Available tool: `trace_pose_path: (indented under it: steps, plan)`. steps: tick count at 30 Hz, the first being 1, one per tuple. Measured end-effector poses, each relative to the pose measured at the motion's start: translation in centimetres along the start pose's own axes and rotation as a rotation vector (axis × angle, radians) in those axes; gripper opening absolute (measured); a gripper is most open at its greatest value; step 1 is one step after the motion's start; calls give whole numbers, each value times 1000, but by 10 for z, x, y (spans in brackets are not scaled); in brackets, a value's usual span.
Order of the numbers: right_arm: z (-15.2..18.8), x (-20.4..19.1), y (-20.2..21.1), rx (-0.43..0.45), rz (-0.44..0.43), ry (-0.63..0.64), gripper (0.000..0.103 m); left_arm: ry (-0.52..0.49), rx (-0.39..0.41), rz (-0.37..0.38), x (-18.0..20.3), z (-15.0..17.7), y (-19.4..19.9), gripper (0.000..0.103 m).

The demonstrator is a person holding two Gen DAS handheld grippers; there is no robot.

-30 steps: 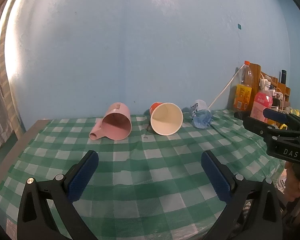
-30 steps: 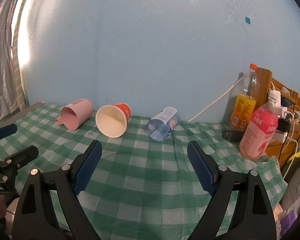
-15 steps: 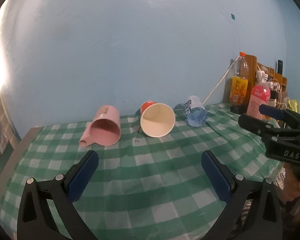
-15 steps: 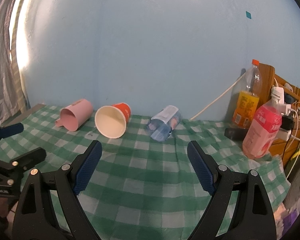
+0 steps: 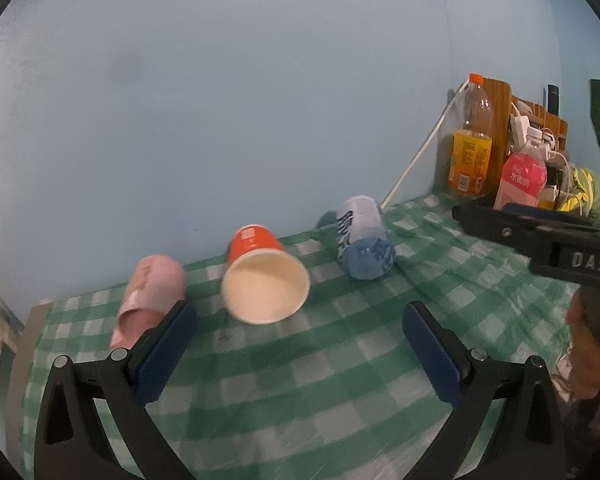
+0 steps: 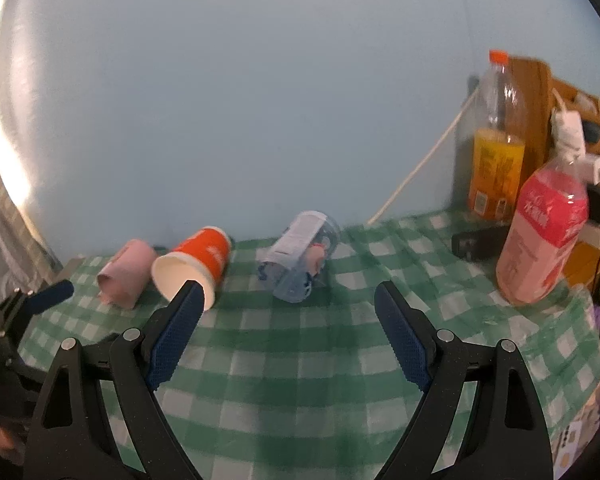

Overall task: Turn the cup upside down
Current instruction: 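Move the left tool to the clear labeled cup and close around it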

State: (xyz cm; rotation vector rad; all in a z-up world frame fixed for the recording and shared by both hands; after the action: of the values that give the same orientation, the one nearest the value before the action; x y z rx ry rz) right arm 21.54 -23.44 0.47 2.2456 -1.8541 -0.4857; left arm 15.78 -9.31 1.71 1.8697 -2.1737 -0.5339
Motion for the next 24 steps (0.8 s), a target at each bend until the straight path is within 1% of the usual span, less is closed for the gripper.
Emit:
trace_pose_path:
  steps: [3, 5, 8, 10, 13, 17, 20, 22, 24]
  plan:
    - [-6, 8, -21, -57, -4, -30, 86, -7, -41, 6, 8, -13, -20, 103]
    - [-9, 16, -33, -91, -8, -57, 86, -9, -92, 26, 12, -21, -38, 103]
    - [-11, 33, -51, -152, -18, -122, 86, 18, -158, 40, 14, -26, -60, 103]
    - [-10, 45, -63, -198, -34, -183, 86, 15, -204, 46, 17, -31, -78, 103]
    - [-8, 65, -79, -257, -48, -294, 86, 25, -231, 25, 18, -39, -96, 103]
    - [-4, 89, -101, -316, -42, -411, 86, 42, -293, 50, 23, -46, -119, 103]
    - [0, 94, -110, -349, -29, -424, 86, 63, -347, 59, 27, -52, -141, 103]
    - [5, 95, -115, -369, -24, -405, 86, 66, -400, 83, 32, -55, -156, 103]
    - [10, 97, -117, -379, -17, -394, 86, 72, -422, 83, 37, -58, -169, 103]
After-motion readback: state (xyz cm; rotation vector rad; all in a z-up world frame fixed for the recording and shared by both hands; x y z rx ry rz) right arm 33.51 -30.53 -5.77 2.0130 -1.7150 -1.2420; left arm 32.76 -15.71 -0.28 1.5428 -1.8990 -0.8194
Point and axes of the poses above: each gripper's, at about its wrist camera, not at the fingertips, and y roughly against the way its jaws point, x to its right, z to its underside, the point moved 4 cm from there along -y, roughly the way its jaws point, and after that the axes turned 9 degrees about x, right-handed, at the moved point
